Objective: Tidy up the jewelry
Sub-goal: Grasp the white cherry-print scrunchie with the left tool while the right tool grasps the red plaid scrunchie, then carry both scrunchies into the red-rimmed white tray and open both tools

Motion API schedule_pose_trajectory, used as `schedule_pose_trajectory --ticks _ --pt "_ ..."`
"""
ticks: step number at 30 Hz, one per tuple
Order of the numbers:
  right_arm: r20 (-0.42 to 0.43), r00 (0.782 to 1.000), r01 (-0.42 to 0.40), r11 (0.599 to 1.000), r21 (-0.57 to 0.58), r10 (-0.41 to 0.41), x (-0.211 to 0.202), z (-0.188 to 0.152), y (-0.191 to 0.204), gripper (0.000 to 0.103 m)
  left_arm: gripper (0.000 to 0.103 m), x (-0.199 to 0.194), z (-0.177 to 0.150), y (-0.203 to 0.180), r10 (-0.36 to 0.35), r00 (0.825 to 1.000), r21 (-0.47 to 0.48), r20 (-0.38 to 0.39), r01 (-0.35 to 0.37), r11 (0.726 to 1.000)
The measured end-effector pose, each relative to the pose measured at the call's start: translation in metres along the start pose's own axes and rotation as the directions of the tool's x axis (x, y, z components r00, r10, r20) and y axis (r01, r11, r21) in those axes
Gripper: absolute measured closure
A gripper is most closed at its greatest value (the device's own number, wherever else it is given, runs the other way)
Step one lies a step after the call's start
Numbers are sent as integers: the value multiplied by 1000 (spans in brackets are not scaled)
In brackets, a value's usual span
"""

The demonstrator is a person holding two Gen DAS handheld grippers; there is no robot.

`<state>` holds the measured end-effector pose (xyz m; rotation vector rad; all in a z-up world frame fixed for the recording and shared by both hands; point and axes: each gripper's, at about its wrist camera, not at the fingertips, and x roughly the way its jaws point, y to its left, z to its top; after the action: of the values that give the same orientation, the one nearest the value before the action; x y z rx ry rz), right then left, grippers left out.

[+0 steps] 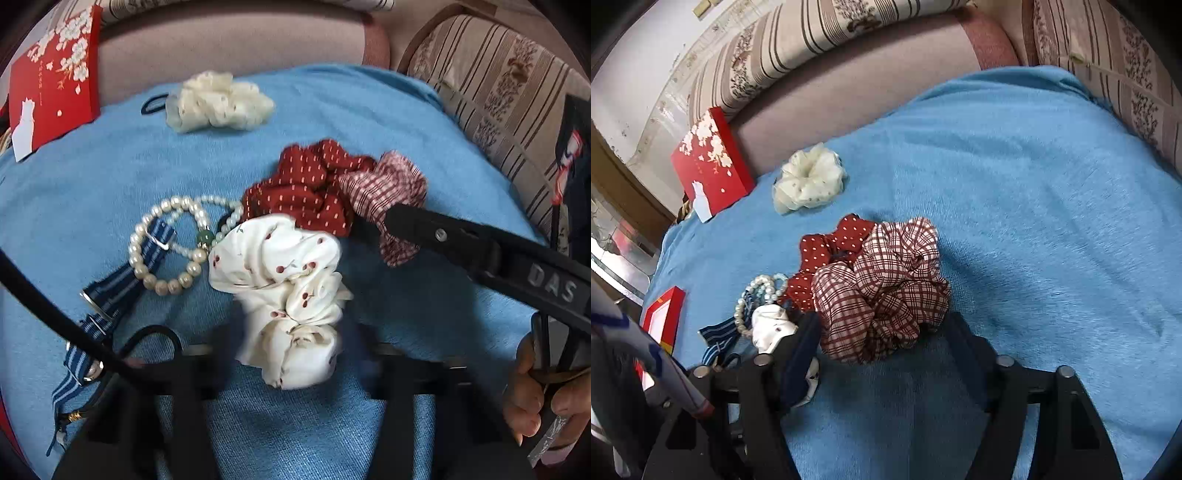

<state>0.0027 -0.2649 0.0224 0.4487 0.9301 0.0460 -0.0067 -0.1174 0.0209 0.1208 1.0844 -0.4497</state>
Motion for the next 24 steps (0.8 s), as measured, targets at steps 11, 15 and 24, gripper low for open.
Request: schedule_pose_trajectory --ticks 11,15,24 --pt "35 999 -41 999 25 40 -30 -11 7 91 89 -64 -12 4 -100 991 -52 90 105 993" --pt "63 997 -40 999 -8 40 -60 -17 22 91 89 -106 -24 6 -137 982 -50 132 145 988" --pt "66 989 -119 983 -139 129 -105 -32 95 91 89 -186 -75 90 -28 981 -137 194 55 989"
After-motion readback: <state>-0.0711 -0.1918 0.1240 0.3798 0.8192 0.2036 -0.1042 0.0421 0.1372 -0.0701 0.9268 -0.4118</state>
